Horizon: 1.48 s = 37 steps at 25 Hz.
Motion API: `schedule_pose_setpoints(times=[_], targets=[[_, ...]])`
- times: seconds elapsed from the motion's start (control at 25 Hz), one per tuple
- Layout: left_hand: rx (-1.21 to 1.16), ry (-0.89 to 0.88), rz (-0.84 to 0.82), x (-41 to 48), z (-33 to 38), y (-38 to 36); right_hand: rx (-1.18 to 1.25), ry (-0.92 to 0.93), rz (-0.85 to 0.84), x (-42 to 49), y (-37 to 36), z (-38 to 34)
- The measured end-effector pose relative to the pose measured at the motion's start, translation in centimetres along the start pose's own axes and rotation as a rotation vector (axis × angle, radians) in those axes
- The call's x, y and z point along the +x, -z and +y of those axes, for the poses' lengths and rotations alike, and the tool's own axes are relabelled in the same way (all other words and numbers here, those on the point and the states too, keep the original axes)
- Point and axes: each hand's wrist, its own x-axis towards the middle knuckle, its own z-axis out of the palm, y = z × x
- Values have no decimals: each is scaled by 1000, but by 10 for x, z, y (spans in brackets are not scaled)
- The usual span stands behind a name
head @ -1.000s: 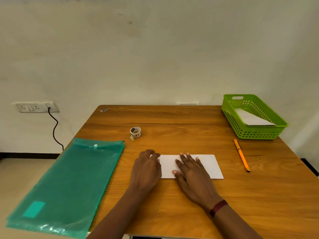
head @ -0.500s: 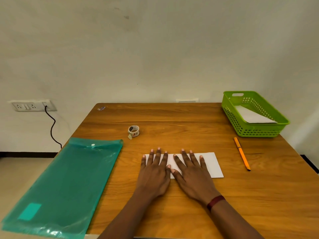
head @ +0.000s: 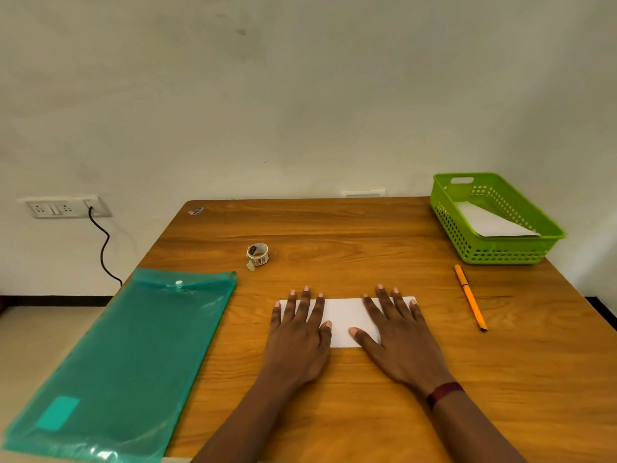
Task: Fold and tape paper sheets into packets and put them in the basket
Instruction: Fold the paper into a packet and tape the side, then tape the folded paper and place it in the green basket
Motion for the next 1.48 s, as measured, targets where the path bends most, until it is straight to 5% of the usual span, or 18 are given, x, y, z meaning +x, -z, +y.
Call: schedule_pose_setpoints(times=[0.2,0.44,0.72,1.08,1.24,1.36,1.48], targets=[[-110,29,-20,9,-9,23,98,-32,59,-2,4,-1],[-142,91,398,44,-63,70,207,-26,135,-7,11,-4],[222,118,220,94,-131,86,183,-33,152,-12,18,-9],[362,76,63,108,-139,77,165,-55,207,-12,17,-11],[104,69,148,101,-116,75,171,-72,223,-10,12,-9],[-316,68,261,81,-70,67,129,-61,263,-10,11,-9],[-836,132,167,55,-19,58,109,-49,283,-10,12,-10]])
